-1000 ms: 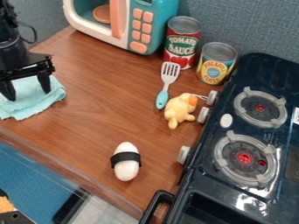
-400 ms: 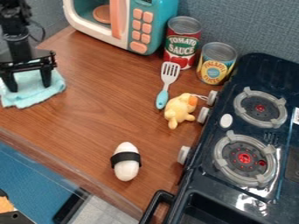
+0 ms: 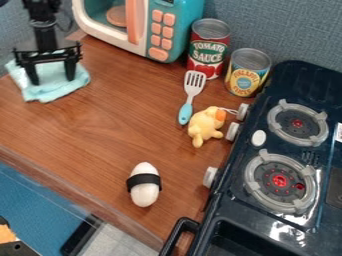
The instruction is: Move a towel to the middle of the table
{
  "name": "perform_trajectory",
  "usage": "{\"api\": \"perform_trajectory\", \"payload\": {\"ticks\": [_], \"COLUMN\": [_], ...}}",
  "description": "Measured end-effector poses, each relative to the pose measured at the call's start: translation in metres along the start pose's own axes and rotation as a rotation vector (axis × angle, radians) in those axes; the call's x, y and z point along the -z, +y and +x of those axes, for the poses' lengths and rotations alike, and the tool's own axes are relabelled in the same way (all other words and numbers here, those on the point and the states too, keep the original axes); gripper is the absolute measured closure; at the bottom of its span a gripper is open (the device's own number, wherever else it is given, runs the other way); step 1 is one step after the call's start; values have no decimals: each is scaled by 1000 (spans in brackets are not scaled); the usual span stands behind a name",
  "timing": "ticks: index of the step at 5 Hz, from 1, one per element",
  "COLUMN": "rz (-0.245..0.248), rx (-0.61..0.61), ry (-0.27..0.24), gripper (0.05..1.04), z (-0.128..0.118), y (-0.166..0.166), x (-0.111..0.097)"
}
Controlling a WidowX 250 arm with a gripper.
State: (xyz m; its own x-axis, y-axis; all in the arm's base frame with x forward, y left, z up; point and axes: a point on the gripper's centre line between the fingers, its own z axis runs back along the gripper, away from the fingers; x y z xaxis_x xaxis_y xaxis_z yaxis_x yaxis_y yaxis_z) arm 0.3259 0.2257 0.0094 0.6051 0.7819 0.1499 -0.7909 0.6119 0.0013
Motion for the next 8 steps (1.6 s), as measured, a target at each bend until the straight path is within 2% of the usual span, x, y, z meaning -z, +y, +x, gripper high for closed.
{"api": "perform_trajectory", "payload": {"ticks": [1, 2, 3, 5, 8], "rz": [-59, -99, -166, -207, -246], "rx": [12, 60, 161, 303, 443], "ry": [4, 14, 41, 56, 116], "gripper": [83, 84, 83, 83, 84], "z": [14, 9, -7, -32, -94], "y": [-26, -45, -72, -102, -122], "x": [1, 1, 0, -4, -13]}}
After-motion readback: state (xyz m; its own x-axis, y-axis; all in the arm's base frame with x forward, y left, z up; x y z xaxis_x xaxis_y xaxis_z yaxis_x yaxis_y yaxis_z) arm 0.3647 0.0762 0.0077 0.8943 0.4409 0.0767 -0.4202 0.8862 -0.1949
